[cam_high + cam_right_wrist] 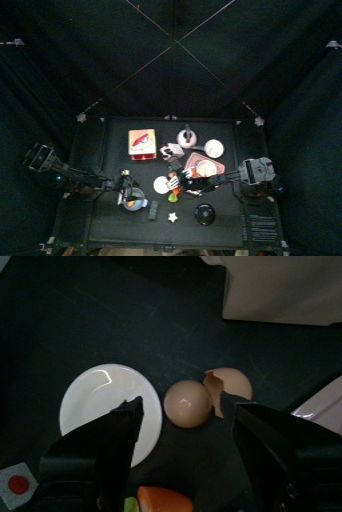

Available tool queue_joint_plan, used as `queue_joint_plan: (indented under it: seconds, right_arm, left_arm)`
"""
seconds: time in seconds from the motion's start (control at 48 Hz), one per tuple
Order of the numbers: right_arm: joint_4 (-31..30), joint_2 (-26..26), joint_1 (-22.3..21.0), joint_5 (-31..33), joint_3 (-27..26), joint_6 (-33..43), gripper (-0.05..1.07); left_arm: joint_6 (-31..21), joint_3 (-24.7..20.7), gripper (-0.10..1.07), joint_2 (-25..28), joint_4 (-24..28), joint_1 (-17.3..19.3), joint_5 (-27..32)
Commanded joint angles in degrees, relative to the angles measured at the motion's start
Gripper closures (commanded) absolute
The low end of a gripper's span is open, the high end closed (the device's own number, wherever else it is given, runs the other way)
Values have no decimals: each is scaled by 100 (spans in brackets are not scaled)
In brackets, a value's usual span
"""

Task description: Grab starfruit top

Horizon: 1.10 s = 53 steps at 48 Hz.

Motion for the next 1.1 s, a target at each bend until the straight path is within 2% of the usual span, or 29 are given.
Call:
queue_joint_plan:
  seconds: [0.0,0.312,0.458,0.688,1.083]
  right_arm:
    - [158,-378,158,0,-149,-9,9]
    - [976,-835,721,0,-18,0,9]
    - [1679,-923,817,-9,18,0,9]
    - [2628,-888,791,9,-62,0,9]
    - [2839,-387,712,-308,-176,0,9]
  left_arm:
    - [0,-88,9,0,0,9,-35]
    - [-26,-167,9,0,-334,0,-9]
    - [26,-149,9,0,-659,-44,26]
    - [35,-114,9,0,-527,-35,26]
    - [35,-53,9,0,-422,-35,26]
